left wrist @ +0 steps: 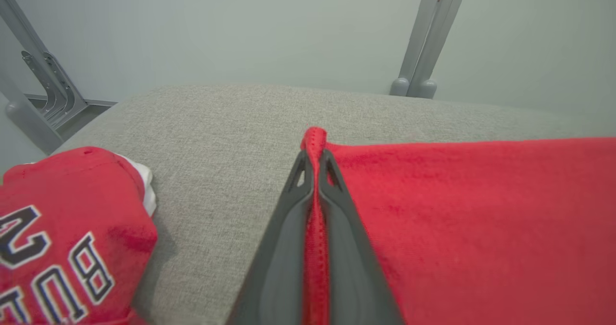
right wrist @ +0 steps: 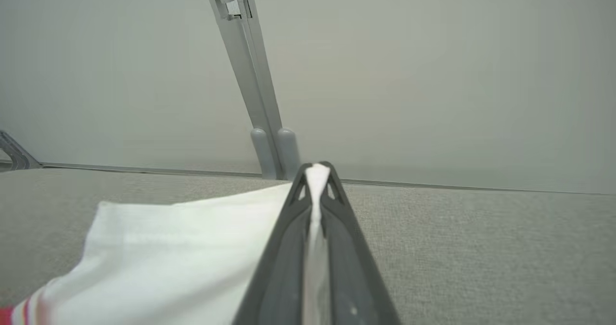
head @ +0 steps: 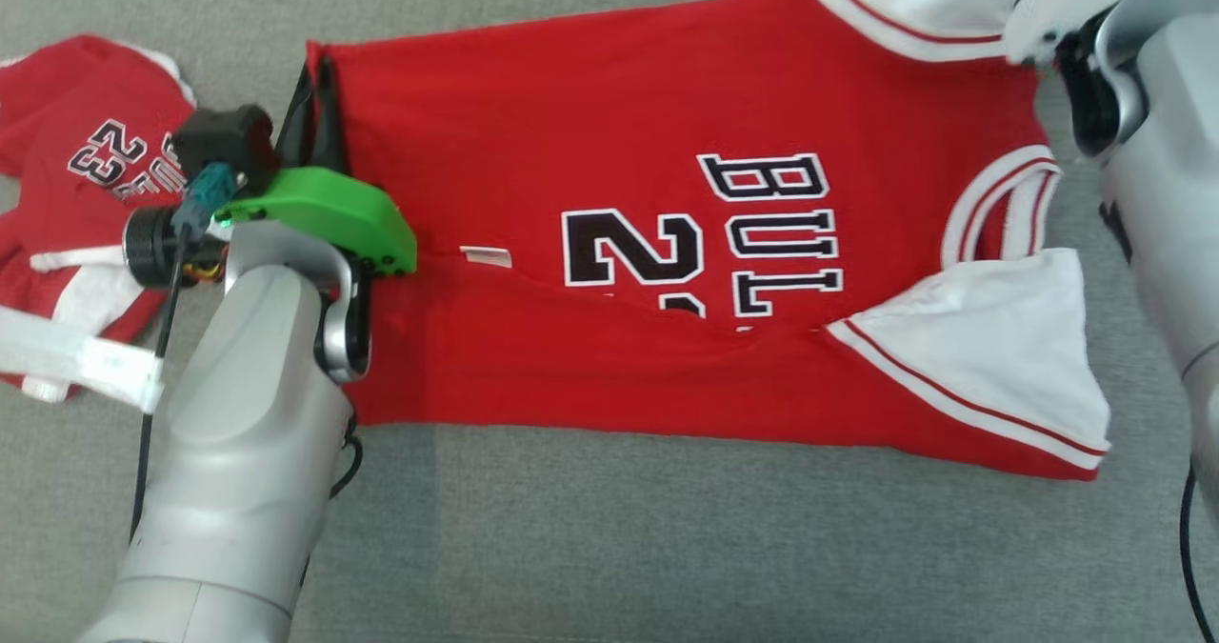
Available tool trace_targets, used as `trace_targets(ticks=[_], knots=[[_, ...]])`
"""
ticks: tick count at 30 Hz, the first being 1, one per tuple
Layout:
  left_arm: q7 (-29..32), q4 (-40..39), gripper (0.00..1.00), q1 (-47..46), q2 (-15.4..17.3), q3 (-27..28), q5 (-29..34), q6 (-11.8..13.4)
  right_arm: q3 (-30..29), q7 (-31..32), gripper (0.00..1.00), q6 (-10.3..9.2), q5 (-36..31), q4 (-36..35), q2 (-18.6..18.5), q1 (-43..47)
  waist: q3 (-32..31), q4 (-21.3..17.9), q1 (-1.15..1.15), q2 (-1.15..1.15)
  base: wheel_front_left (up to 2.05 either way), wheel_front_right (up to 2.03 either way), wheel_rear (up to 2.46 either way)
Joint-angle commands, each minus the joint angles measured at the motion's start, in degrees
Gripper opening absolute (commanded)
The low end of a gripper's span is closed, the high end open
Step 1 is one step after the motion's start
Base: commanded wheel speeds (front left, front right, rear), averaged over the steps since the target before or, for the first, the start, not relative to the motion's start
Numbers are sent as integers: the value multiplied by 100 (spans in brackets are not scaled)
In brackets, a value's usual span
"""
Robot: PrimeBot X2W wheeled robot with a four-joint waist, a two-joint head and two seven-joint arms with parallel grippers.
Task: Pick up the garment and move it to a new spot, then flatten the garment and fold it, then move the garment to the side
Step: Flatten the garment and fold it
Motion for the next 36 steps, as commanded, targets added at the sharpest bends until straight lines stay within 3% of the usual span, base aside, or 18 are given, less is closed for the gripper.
trace_targets(ticks=[1, 15, 21, 29, 30, 31, 32, 33, 34, 36], knots=[[-2, 27, 0, 195, 86, 90, 54, -35, 63, -38, 0, -13, 107, -151, -16, 260, -391, -371, 0, 0, 0, 0, 0], [-1, -37, 0, 1792, 131, 816, 438, -258, 589, -65, 0, -12, 1327, -1987, -133, 2839, -1394, -861, 0, 0, 0, 0, 0], [-2, -145, 0, 2428, 1, 1008, 662, -314, 669, -65, 0, -12, 1655, -2255, -65, 3795, -1688, -924, 0, 0, 0, 0, 0], [-1, -601, 0, 3067, -181, 1331, 871, -274, 668, -63, 0, -11, 1818, -2175, 126, 4322, -1806, -912, 0, 0, 0, 0, 0], [-2, -641, 36, 3144, -197, 1355, 907, -268, 669, -62, 0, -11, 1795, -2150, 147, 4356, -1818, -905, 0, 0, 0, 0, 0], [-1, -679, 52, 3195, -206, 1383, 939, -259, 670, -62, 0, -11, 1776, -2108, 165, 4380, -1824, -899, 0, 0, 0, 0, 0], [-2, -734, 100, 3253, -210, 1429, 971, -229, 675, -61, 7, -11, 1750, -2046, 188, 4396, -1830, -891, 0, 0, 0, 0, 0], [-2, -790, 100, 3300, -217, 1465, 1001, -204, 628, -62, 43, -11, 1742, -2028, 208, 4385, -1835, -885, 0, 0, 0, 0, 0], [-1, -875, 100, 3371, -231, 1504, 1028, -188, 565, -62, 100, -11, 1717, -2017, 223, 4362, -1836, -876, 0, 0, 0, 0, 0], [-1, -1056, 100, 3500, -253, 1560, 1050, -150, 484, -62, 100, -11, 1631, -2003, 252, 4350, -1839, -854, 0, 0, 0, 0, 0]])
